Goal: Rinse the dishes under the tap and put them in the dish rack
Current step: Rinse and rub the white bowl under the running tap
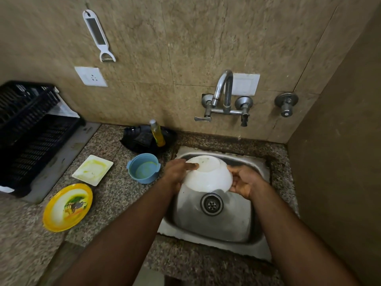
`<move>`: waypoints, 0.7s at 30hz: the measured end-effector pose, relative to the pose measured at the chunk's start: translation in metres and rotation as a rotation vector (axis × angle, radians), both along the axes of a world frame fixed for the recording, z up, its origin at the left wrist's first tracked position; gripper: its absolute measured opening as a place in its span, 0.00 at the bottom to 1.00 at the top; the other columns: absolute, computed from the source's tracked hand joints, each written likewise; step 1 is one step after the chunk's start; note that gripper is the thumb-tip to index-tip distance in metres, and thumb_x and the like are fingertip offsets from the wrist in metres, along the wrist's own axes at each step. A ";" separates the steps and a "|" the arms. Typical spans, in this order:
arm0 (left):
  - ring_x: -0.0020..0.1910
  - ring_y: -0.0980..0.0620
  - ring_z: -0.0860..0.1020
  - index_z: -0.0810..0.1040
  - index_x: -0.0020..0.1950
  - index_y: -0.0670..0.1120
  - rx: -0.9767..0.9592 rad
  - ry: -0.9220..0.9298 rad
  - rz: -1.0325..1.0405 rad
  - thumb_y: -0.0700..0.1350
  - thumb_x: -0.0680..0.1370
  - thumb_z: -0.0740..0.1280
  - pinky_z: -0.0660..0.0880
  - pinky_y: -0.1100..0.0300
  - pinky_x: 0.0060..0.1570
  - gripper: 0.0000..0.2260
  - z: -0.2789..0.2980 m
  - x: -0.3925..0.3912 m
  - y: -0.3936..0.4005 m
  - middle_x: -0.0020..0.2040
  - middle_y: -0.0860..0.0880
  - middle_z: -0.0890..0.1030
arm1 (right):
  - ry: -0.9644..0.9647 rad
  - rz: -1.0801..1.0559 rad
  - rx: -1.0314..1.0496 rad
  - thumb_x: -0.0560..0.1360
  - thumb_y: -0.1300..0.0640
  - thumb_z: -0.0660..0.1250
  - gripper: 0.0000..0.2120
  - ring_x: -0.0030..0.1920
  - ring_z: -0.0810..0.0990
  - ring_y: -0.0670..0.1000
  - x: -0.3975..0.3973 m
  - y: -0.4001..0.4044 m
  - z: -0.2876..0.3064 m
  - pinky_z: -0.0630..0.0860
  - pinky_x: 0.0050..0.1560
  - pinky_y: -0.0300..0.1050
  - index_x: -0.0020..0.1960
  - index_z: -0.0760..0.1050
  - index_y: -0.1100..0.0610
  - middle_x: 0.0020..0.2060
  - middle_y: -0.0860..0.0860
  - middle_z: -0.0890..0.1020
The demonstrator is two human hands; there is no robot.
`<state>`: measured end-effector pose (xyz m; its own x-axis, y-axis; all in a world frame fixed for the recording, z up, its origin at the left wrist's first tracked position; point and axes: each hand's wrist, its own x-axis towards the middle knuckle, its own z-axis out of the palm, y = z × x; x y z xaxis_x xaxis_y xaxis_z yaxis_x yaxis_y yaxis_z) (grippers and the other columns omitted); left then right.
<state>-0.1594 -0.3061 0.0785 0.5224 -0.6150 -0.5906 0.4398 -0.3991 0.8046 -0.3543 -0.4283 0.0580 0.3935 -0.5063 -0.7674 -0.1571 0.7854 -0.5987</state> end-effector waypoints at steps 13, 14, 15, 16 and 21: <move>0.55 0.46 0.82 0.78 0.69 0.44 0.028 -0.062 -0.117 0.40 0.73 0.76 0.79 0.56 0.43 0.24 0.005 0.038 0.027 0.62 0.44 0.83 | -0.293 -0.006 0.136 0.79 0.66 0.64 0.16 0.59 0.80 0.64 0.019 0.026 0.007 0.81 0.46 0.69 0.67 0.73 0.67 0.59 0.64 0.82; 0.53 0.47 0.82 0.78 0.69 0.43 0.030 -0.109 -0.126 0.40 0.76 0.74 0.77 0.58 0.40 0.21 0.009 0.047 0.028 0.62 0.42 0.83 | -0.315 -0.013 0.128 0.80 0.66 0.64 0.18 0.61 0.79 0.64 0.026 0.026 0.007 0.80 0.52 0.70 0.69 0.72 0.67 0.60 0.64 0.82; 0.53 0.46 0.81 0.77 0.70 0.42 0.042 -0.172 -0.137 0.42 0.77 0.73 0.75 0.59 0.39 0.21 0.014 0.057 0.030 0.63 0.42 0.83 | -0.333 -0.020 0.128 0.80 0.66 0.64 0.19 0.64 0.78 0.64 0.036 0.027 0.007 0.77 0.58 0.70 0.70 0.71 0.67 0.61 0.64 0.81; 0.55 0.46 0.80 0.76 0.71 0.42 0.064 -0.231 -0.153 0.44 0.79 0.72 0.75 0.58 0.40 0.21 0.020 0.070 0.033 0.64 0.43 0.82 | -0.343 -0.031 0.132 0.80 0.65 0.64 0.19 0.65 0.78 0.65 0.047 0.027 0.008 0.74 0.63 0.71 0.70 0.71 0.67 0.62 0.64 0.81; 0.67 0.44 0.77 0.77 0.71 0.40 0.176 -0.642 -0.254 0.49 0.82 0.69 0.75 0.51 0.64 0.20 0.040 0.155 0.074 0.67 0.42 0.80 | -0.429 -0.062 0.106 0.81 0.62 0.64 0.19 0.66 0.77 0.63 0.134 0.045 0.022 0.80 0.52 0.67 0.72 0.70 0.65 0.66 0.62 0.79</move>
